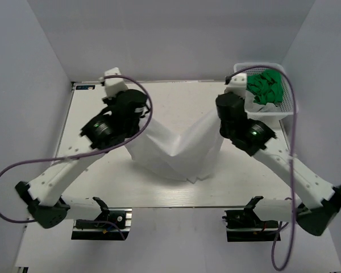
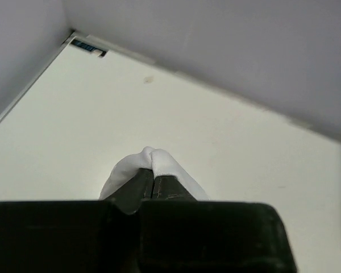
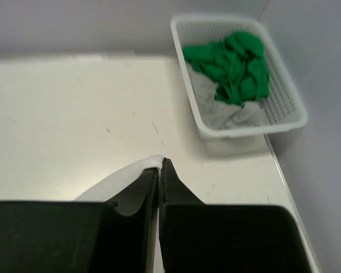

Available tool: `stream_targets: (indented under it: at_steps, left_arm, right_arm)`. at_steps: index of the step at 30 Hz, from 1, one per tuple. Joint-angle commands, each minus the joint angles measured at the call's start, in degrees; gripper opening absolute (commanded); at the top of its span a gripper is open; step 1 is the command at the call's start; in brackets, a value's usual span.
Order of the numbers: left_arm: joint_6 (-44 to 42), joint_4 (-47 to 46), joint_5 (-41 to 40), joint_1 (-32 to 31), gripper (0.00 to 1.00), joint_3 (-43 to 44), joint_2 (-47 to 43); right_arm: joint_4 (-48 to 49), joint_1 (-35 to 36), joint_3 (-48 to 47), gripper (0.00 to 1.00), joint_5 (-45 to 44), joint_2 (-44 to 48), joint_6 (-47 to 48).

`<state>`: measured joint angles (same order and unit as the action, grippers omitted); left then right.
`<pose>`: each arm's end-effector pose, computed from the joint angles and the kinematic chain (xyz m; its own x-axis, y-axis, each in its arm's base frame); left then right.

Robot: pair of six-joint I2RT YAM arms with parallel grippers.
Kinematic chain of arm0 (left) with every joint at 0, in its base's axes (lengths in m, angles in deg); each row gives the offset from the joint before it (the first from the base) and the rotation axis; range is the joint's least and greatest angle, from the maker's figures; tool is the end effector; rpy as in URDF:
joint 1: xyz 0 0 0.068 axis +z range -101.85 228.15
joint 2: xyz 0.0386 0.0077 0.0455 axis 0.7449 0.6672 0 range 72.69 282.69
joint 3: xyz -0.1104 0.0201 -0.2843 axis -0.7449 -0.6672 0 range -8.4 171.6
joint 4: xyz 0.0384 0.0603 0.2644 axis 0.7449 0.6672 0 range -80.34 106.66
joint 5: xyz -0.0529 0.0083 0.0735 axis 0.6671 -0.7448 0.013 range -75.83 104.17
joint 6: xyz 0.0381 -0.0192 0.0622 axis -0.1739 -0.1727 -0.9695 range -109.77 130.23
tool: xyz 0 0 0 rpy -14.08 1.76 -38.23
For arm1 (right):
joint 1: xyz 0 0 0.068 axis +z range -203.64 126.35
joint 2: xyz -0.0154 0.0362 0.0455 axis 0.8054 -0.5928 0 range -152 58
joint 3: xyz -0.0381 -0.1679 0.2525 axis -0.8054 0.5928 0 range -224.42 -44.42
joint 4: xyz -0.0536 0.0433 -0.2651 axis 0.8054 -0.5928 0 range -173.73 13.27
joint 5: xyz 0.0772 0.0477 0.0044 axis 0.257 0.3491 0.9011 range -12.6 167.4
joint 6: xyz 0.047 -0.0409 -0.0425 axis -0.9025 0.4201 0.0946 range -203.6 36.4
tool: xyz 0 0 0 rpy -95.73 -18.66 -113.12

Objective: Fold and stack the t-shirts
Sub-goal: Flatten out the tshirt

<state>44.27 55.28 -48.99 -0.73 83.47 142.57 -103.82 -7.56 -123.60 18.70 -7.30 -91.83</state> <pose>0.1932 -0.1349 0.5043 -0.1080 -0.2607 -0.9594 -0.3112 0.9254 -0.2164 0.2029 0.1323 0.4798 -0.1278 -0.0255 -0.9915 0.2233 0.9733 -0.0539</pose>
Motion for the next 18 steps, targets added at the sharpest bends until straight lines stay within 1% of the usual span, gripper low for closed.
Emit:
stream_targets:
  at_steps: [1, 2, 3, 4, 5, 6, 7, 8, 9, 10, 11, 12, 13, 14, 15, 16, 17, 18]
  left_arm:
    - [3.39, 0.25, 1.26, 5.18, 0.00, -4.42, 5.06]
    - [3.92, -0.97, 5.54, 8.86, 0.00, -5.03, 6.56]
    - [3.93, -1.93, 8.37, 10.72, 0.00, -5.65, 8.06]
    - [3.93, -3.16, 10.57, 12.65, 0.00, -6.79, 9.81]
    - [3.93, -5.44, 14.43, 14.50, 0.00, -6.80, 13.66]
    - [3.32, -6.42, 16.55, 18.35, 0.00, -6.80, 16.05]
    - [3.31, -7.38, 18.14, 20.21, 0.00, -5.93, 18.59]
    - [2.62, -8.79, 22.42, 22.14, 0.00, -4.79, 21.40]
    - [2.61, -9.32, 24.64, 25.64, 0.00, -1.38, 27.52]
    - [1.91, -9.33, 26.75, 27.25, 0.00, 0.83, 30.80]
    - [1.91, -9.33, 30.34, 28.65, 0.00, 3.20, 34.23]
    - [1.21, -9.33, 32.20, 31.37, 0.00, 9.05, 37.66]
    - [1.20, -7.94, 36.66, 32.61, 0.00, 12.85, 45.09]
    - [1.20, -6.44, 38.53, 33.75, 0.00, 16.89, 48.90]
    - [1.20, -4.25, 39.94, 34.64, 0.00, 24.68, 52.33]
    - [0.51, -3.53, 41.43, 36.04, 0.00, 28.06, 58.72]
    - [-0.02, -3.53, 42.49, 36.66, 0.00, 31.23, 61.39]
    - [-0.03, -3.00, 43.72, 37.19, 0.00, 35.87, 63.51]
  right_arm:
    - [5.73, -6.51, 5.16, 0.00, 4.81, -1.84, -3.45]
    - [5.91, -7.75, 5.61, 0.00, 6.12, -3.59, -3.63]
    - [6.52, -8.72, 5.87, 0.00, 9.53, -4.48, -3.90]
    - [6.96, -12.13, 6.22, 0.00, 10.78, -6.84, -3.81]
    - [7.57, -13.29, 6.14, 0.00, 12.19, -9.30, -3.81]
    - [9.41, -14.35, 5.62, 0.00, 17.16, -10.63, -3.64]
    - [10.03, -17.66, 5.35, 0.00, 18.52, -13.42, -3.29]
    - [10.48, -18.65, 4.91, 0.00, 21.23, -16.67, -2.76]
    - [12.31, -20.58, 2.91, 0.00, 22.56, -18.36, -2.15]
    - [12.41, -22.42, 2.02, 0.00, 26.49, -23.86, -1.62]
    - [12.41, -23.31, 0.62, 0.00, 27.92, -25.91, -1.18]
    - [12.41, -24.71, -3.92, 0.00, 29.76, -27.85, -0.04]
    - [12.07, -26.12, -5.79, 0.00, 34.57, -34.39, -0.12]
    - [10.76, -27.44, -7.73, 0.00, 36.44, -36.89, 0.58]
    - [9.79, -27.80, -15.49, 0.00, 38.20, -38.92, 1.45]
    - [8.99, -29.28, -18.44, 0.00, 41.00, -46.95, 1.37]
    - [8.20, -29.65, -21.25, 0.00, 42.16, -49.64, 1.46]
    - [5.76, -30.17, -30.85, 0.00, 44.35, -52.10, 1.98]
